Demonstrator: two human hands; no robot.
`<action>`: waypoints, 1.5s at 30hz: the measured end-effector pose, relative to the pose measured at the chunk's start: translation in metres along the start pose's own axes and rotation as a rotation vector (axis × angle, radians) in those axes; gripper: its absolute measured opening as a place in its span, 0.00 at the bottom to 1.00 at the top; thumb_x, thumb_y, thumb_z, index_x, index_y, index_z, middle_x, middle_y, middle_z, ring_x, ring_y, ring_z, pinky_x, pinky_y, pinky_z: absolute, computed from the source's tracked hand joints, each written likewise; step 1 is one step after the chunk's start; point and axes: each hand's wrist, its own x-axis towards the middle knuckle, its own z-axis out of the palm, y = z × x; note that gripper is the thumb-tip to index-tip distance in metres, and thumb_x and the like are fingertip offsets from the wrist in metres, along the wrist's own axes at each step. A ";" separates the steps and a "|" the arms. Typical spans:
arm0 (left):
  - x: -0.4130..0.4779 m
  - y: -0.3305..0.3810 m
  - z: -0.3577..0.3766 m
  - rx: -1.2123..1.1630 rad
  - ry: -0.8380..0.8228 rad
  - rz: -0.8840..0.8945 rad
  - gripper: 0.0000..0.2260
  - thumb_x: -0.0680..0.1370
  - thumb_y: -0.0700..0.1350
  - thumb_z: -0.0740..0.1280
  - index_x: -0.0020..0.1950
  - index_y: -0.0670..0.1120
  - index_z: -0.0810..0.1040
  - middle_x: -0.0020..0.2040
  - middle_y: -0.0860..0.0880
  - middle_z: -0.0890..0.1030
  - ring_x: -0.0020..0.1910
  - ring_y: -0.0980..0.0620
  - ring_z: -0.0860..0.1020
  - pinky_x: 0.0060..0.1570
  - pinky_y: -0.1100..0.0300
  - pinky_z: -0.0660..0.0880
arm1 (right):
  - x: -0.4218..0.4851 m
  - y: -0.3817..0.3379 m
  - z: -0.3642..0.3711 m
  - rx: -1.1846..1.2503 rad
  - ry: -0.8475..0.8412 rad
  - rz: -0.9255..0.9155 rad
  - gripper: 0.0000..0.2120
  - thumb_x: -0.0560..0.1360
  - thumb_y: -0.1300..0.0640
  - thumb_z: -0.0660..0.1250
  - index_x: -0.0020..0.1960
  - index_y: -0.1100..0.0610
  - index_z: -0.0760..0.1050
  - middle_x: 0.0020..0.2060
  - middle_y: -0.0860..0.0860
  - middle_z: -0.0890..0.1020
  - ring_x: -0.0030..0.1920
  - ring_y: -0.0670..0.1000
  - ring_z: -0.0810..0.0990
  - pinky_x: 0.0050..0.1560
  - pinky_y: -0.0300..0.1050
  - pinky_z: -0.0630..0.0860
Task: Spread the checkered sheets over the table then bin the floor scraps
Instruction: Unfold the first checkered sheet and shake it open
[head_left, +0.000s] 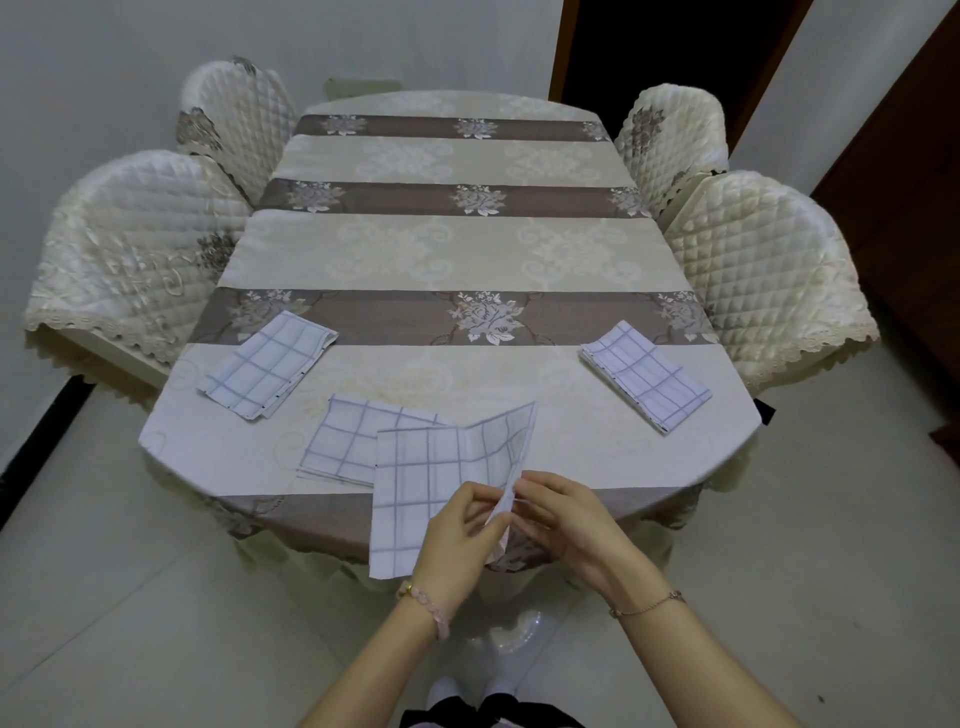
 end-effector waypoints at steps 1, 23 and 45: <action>0.000 0.002 -0.001 -0.034 0.007 -0.022 0.01 0.75 0.40 0.68 0.46 0.44 0.78 0.45 0.48 0.85 0.46 0.57 0.83 0.45 0.66 0.78 | 0.000 0.000 0.002 -0.033 0.015 -0.005 0.11 0.75 0.59 0.68 0.54 0.65 0.79 0.49 0.60 0.85 0.51 0.54 0.84 0.53 0.44 0.79; 0.106 0.076 -0.141 0.283 0.446 0.229 0.08 0.77 0.46 0.65 0.44 0.41 0.77 0.42 0.46 0.73 0.42 0.52 0.69 0.37 0.58 0.66 | 0.025 -0.096 -0.083 -0.190 0.280 -0.320 0.09 0.74 0.57 0.69 0.53 0.58 0.82 0.49 0.51 0.85 0.46 0.47 0.83 0.42 0.38 0.79; 0.019 -0.040 -0.113 -0.002 0.166 -0.448 0.12 0.74 0.36 0.69 0.58 0.41 0.76 0.42 0.44 0.81 0.37 0.53 0.78 0.32 0.68 0.77 | 0.106 -0.068 -0.125 -0.603 0.478 -0.210 0.12 0.76 0.59 0.65 0.57 0.62 0.78 0.59 0.58 0.80 0.57 0.55 0.76 0.61 0.48 0.71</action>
